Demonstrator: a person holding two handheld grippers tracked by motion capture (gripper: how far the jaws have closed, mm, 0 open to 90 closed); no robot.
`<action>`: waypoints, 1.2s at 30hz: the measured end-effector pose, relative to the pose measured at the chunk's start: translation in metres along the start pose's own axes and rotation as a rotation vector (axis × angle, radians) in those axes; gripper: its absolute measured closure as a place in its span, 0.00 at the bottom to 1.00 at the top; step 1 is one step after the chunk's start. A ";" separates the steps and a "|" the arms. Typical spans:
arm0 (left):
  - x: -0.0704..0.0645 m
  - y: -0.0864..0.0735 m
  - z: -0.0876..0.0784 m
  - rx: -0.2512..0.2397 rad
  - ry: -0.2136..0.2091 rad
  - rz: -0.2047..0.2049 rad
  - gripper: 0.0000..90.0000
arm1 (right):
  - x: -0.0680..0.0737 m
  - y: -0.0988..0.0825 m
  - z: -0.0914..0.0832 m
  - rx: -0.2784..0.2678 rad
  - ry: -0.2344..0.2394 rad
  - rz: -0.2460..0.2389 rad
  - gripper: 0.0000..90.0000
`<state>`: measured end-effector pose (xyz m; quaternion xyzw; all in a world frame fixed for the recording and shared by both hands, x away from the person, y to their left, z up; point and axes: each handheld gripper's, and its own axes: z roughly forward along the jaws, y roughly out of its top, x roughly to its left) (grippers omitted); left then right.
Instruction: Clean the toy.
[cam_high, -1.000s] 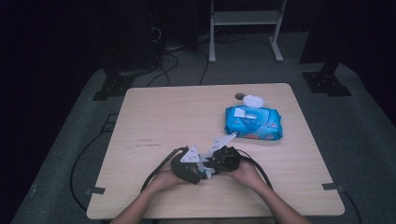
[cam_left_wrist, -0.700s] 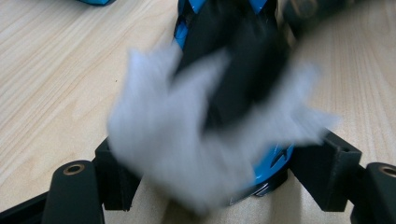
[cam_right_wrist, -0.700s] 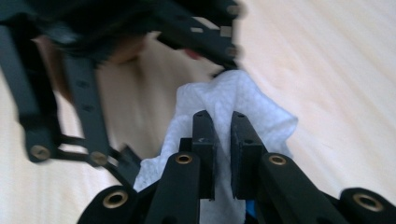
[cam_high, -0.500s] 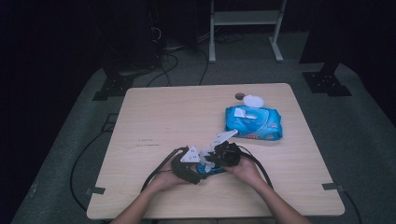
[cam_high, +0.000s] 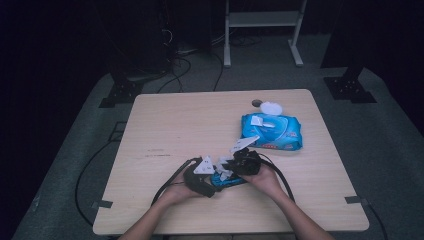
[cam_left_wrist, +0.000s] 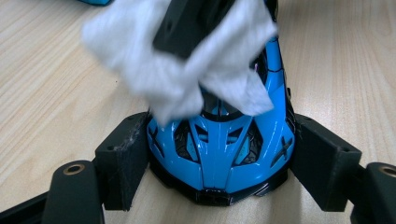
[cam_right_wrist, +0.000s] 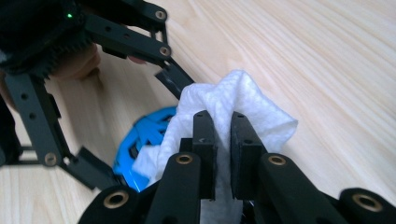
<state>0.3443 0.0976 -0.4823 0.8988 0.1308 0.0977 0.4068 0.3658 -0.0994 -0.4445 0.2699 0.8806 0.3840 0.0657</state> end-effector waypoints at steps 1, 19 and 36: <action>0.000 0.000 0.000 0.000 0.000 -0.004 0.28 | 0.003 0.002 0.004 0.007 0.006 -0.007 0.91; 0.000 0.000 0.000 0.000 -0.001 0.001 0.28 | -0.026 -0.015 -0.024 0.006 -0.034 0.036 0.91; 0.000 0.000 0.000 0.001 -0.003 0.000 0.28 | -0.033 -0.036 -0.073 -0.023 -0.100 0.049 0.92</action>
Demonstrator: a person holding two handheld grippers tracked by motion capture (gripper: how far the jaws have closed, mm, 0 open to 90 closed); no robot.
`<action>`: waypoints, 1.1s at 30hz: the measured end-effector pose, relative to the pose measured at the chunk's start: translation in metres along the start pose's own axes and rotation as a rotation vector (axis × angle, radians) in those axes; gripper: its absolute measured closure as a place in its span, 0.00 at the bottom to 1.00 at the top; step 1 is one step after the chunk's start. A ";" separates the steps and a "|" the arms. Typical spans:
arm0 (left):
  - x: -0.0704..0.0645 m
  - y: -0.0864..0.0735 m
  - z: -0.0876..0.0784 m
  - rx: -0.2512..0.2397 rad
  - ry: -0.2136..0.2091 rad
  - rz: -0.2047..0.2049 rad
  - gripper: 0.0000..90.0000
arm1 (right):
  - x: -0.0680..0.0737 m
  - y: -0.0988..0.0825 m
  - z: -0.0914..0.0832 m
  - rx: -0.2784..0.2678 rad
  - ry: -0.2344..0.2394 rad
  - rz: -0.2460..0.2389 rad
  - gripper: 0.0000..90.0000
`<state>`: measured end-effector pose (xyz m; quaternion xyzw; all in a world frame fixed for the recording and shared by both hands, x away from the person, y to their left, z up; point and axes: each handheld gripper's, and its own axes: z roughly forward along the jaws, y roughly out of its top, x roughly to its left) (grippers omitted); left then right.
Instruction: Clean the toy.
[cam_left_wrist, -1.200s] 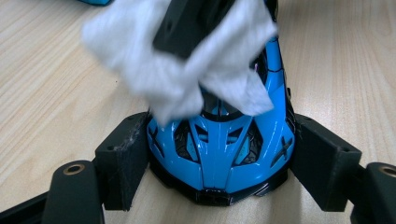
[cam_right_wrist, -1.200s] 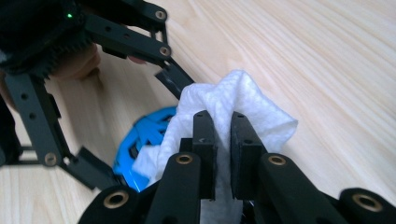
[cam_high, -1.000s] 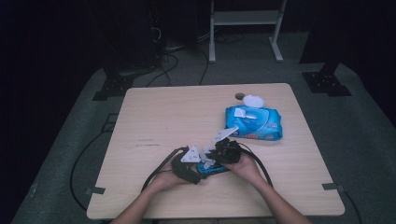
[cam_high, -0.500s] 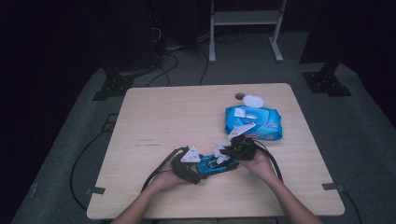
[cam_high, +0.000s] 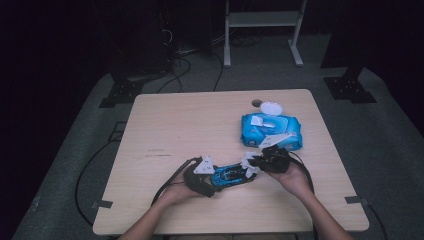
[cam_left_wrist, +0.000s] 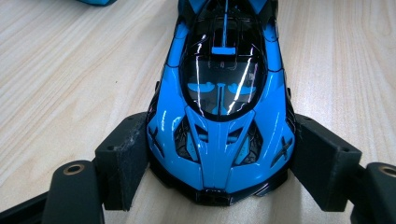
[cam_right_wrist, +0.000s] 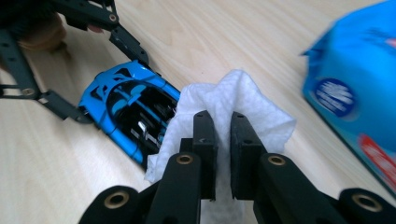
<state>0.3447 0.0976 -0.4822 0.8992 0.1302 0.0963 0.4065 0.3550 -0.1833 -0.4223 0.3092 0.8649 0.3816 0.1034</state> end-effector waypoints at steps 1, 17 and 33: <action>0.000 0.000 0.000 0.000 0.000 0.000 0.28 | 0.000 -0.004 -0.007 -0.005 -0.004 0.011 0.92; 0.000 0.000 0.000 0.001 -0.002 0.002 0.28 | -0.005 -0.001 0.018 0.020 -0.052 -0.007 0.92; 0.001 0.000 0.000 0.003 -0.003 0.001 0.28 | 0.015 -0.023 -0.004 0.026 0.000 -0.021 0.92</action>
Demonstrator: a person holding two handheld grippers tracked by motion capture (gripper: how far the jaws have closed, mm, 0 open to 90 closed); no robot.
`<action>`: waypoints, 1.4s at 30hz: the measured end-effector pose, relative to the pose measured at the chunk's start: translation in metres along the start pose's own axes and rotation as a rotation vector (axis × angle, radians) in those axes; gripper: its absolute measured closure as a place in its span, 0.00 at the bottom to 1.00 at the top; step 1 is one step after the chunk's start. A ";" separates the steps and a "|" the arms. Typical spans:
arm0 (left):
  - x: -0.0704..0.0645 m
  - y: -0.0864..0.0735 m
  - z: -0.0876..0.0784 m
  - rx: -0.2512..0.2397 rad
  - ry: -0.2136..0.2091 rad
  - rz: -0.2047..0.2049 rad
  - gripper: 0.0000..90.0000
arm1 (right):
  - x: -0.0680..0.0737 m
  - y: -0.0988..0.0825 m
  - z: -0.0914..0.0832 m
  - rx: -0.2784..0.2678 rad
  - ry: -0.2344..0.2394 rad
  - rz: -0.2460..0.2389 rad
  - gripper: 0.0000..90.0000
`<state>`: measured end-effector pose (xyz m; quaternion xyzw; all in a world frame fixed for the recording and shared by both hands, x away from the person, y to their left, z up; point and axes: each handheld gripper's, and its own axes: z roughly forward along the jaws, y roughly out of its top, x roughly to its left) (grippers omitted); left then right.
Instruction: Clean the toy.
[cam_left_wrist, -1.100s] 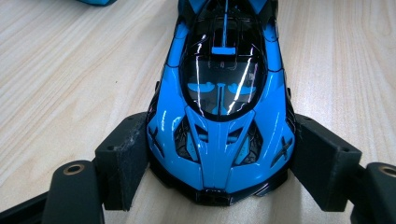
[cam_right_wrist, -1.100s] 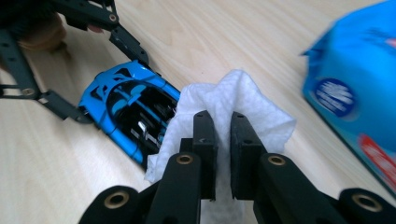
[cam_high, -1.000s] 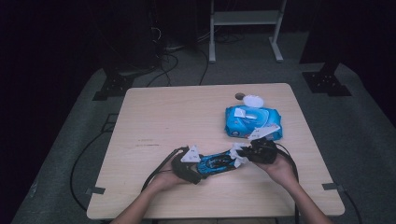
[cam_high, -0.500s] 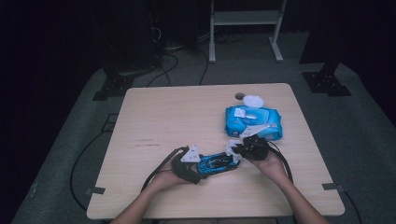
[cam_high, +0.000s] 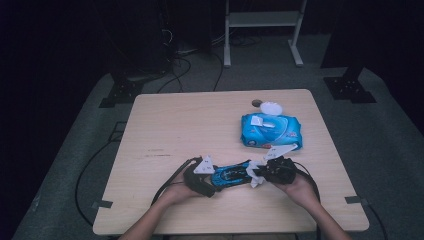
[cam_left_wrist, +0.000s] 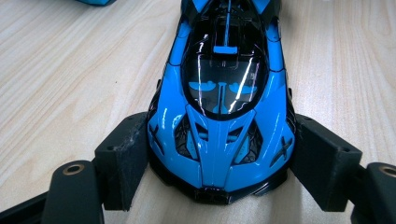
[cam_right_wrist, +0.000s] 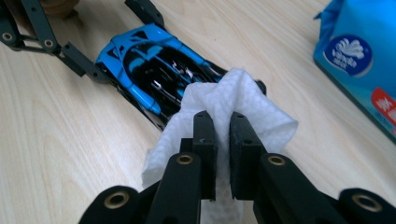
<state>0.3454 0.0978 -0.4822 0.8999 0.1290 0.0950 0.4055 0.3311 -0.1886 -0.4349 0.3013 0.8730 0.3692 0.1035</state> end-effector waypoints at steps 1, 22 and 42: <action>0.000 0.000 0.000 0.000 0.000 0.000 0.28 | 0.000 0.003 0.002 -0.004 0.007 0.003 0.92; 0.002 0.001 0.001 -0.002 -0.001 0.009 0.28 | -0.025 0.010 0.001 -0.049 -0.055 0.070 0.92; 0.002 0.001 0.001 -0.003 -0.002 0.014 0.28 | -0.030 0.018 -0.015 -0.174 0.086 0.150 0.92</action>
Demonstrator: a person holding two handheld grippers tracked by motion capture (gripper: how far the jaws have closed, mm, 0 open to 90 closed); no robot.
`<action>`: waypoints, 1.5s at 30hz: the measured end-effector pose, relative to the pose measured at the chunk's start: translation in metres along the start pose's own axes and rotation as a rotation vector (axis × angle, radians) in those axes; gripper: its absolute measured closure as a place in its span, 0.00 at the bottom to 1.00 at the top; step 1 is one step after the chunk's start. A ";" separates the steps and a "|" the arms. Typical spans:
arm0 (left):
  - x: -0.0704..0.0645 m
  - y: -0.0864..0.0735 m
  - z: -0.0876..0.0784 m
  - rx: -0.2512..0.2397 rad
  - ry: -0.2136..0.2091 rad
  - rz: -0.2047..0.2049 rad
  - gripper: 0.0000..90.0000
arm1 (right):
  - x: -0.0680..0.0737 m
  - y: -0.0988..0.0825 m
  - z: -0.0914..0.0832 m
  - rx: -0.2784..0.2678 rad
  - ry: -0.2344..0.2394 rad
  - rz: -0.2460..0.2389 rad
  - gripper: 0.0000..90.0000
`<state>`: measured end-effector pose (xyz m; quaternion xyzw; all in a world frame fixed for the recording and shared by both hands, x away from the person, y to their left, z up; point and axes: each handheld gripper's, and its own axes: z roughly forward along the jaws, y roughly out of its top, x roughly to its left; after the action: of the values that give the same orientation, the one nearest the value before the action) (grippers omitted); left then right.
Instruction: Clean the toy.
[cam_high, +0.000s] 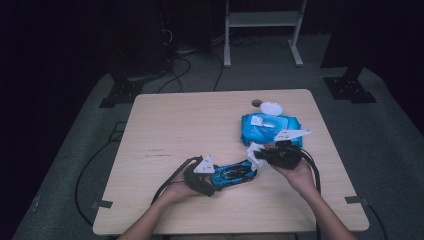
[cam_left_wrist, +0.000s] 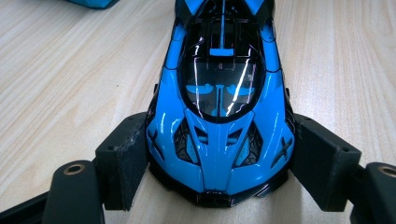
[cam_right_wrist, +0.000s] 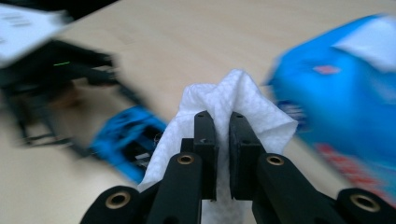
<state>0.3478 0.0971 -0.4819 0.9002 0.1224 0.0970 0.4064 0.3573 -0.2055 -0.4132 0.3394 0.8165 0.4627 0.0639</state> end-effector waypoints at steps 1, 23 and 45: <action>0.000 0.000 0.000 0.000 0.000 -0.004 0.28 | 0.003 -0.001 0.003 0.033 0.022 -0.011 0.92; 0.028 -0.006 -0.006 -0.049 -0.160 -0.391 0.24 | 0.009 -0.035 0.015 0.137 0.058 -0.088 0.92; 0.024 -0.005 -0.007 -0.080 -0.143 -0.337 0.30 | -0.029 -0.019 0.028 0.262 0.129 0.140 0.62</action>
<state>0.3681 0.1123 -0.4793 0.8547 0.2384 -0.0320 0.4600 0.3819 -0.2096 -0.4499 0.3706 0.8465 0.3763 -0.0661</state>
